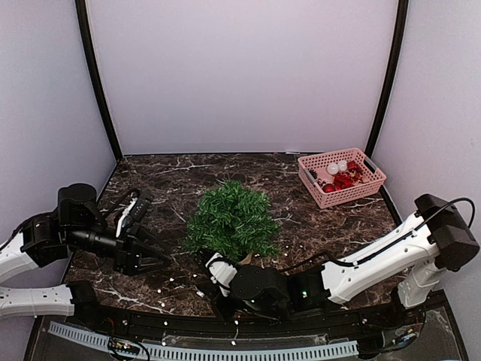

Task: Decorate the small christmas tree
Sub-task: Pass from the left arm to the right, then pass from the right arm to the left

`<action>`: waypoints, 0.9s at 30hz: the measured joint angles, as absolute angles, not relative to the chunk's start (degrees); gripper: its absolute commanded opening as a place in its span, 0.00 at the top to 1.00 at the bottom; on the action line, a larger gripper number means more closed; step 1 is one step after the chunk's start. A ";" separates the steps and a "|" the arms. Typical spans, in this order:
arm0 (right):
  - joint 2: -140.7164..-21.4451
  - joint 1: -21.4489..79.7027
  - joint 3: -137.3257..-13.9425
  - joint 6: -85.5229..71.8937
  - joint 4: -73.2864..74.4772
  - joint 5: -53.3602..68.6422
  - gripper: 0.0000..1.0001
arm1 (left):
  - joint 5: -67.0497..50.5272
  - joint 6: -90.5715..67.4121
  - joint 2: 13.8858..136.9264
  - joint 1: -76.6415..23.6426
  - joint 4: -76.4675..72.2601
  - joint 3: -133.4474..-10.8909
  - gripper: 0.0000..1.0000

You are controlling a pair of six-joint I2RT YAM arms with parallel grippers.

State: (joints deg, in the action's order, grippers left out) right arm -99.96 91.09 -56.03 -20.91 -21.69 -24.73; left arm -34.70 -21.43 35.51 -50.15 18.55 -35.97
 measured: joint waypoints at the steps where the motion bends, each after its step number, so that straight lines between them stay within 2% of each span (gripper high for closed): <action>1: -99.61 91.15 -56.23 -20.71 -20.32 -24.08 1.00 | -34.22 -21.06 35.66 -50.15 20.05 -36.60 0.25; 4: -98.96 91.18 -57.63 -20.34 -15.81 -22.48 1.00 | -33.43 -19.55 37.10 -50.15 23.29 -39.13 0.16; 13: -98.67 91.22 -63.22 -20.53 -3.84 -19.29 1.00 | -33.85 -17.76 46.22 -52.27 26.30 -43.24 0.15; 23: -97.78 91.22 -64.60 -22.15 1.67 -19.46 1.00 | -34.76 -19.00 51.51 -57.14 25.76 -43.24 0.14; 25: -97.78 91.22 -64.90 -22.39 2.39 -19.59 1.00 | -34.70 -19.42 52.34 -58.37 25.19 -43.24 0.17; 27: -97.78 91.22 -65.04 -22.63 2.83 -19.77 1.00 | -34.39 -19.92 53.32 -59.37 25.04 -43.24 0.26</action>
State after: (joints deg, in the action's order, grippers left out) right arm -97.78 91.22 -65.04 -22.63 2.83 -19.77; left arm -34.39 -19.92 53.32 -59.37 25.04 -43.24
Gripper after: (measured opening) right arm 0.007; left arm 0.839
